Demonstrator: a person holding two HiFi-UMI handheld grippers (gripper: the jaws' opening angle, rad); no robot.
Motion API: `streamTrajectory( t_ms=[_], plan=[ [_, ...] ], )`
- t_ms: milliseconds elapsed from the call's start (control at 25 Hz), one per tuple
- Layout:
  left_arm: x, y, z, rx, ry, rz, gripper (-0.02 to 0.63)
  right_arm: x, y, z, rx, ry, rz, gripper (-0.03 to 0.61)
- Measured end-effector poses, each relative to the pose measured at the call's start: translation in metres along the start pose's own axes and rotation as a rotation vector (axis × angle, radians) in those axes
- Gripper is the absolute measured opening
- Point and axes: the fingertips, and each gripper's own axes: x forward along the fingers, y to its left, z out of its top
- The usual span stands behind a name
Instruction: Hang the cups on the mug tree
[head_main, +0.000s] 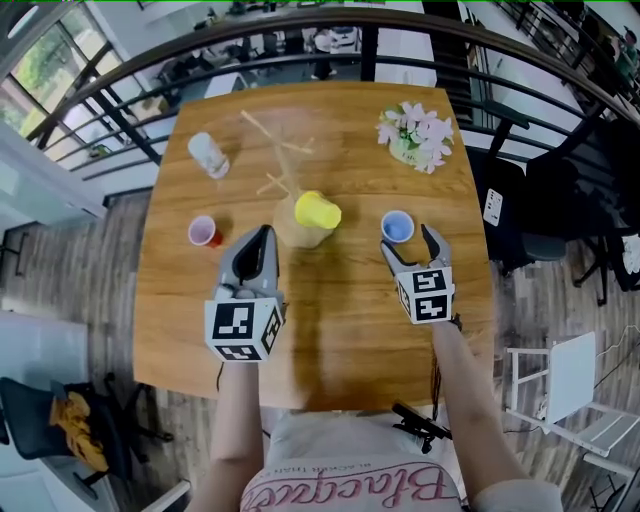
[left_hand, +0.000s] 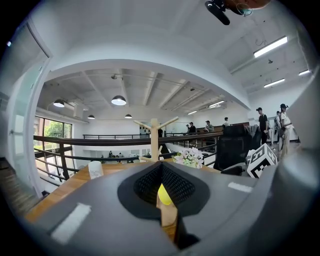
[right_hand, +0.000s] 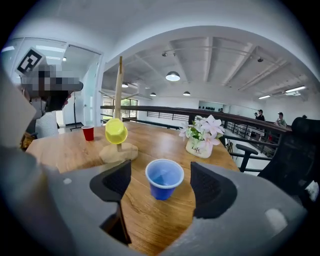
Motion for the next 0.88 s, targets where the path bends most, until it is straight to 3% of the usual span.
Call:
streamTrajectory(
  t_ms=[320,720,880],
  plan=[
    [0.008,-0.008,-0.021,0.000,0.056,-0.004,0.012,0.019,0.004,-0.036,0.037,0.064,0.017,0.373],
    [0.015,-0.016,-0.043,0.013,0.110,-0.016,0.012,0.050,-0.002,-0.050,0.059,0.084,0.037,0.365],
    [0.018,-0.018,-0.048,0.014,0.116,-0.016,0.011,0.061,-0.005,-0.056,0.067,0.102,0.036,0.328]
  ],
)
